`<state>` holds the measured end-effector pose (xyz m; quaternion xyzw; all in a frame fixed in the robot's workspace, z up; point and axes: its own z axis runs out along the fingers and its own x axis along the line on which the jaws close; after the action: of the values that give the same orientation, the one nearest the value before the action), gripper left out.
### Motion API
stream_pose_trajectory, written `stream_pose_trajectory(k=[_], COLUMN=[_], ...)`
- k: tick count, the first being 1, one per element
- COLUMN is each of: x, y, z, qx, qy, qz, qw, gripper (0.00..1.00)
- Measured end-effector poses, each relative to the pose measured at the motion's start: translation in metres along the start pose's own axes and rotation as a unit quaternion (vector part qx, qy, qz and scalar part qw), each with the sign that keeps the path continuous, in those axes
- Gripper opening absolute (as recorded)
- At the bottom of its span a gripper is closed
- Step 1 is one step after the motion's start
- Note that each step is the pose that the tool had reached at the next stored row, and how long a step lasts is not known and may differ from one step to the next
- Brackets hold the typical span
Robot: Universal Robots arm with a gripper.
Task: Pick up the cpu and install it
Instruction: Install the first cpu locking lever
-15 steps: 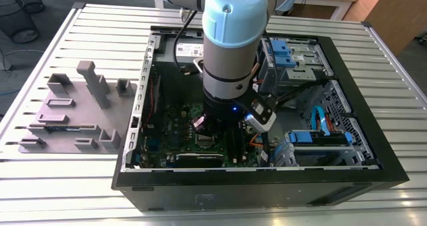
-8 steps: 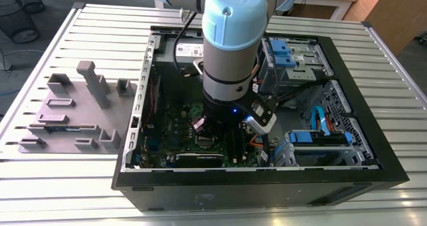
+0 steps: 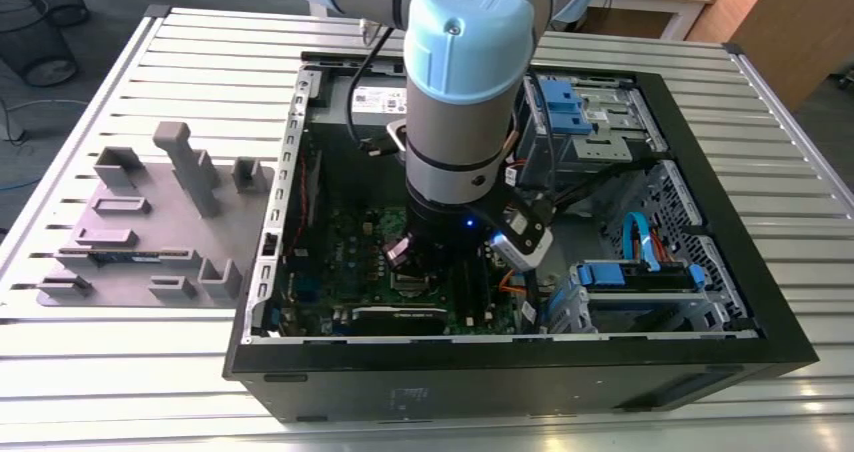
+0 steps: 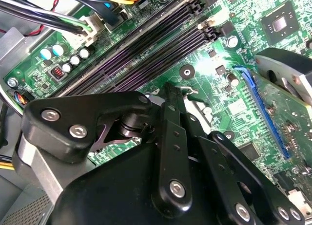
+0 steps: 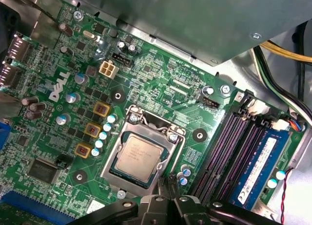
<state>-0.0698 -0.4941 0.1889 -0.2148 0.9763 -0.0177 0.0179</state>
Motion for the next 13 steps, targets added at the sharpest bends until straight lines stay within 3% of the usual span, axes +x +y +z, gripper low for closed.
stream_pose_trajectory(k=[13], x=[-0.0007], y=[-0.0005], z=[0.0003], qx=[0.0000], qy=[0.0001], qz=[0.000], qw=[1.00000], gripper=[0.11])
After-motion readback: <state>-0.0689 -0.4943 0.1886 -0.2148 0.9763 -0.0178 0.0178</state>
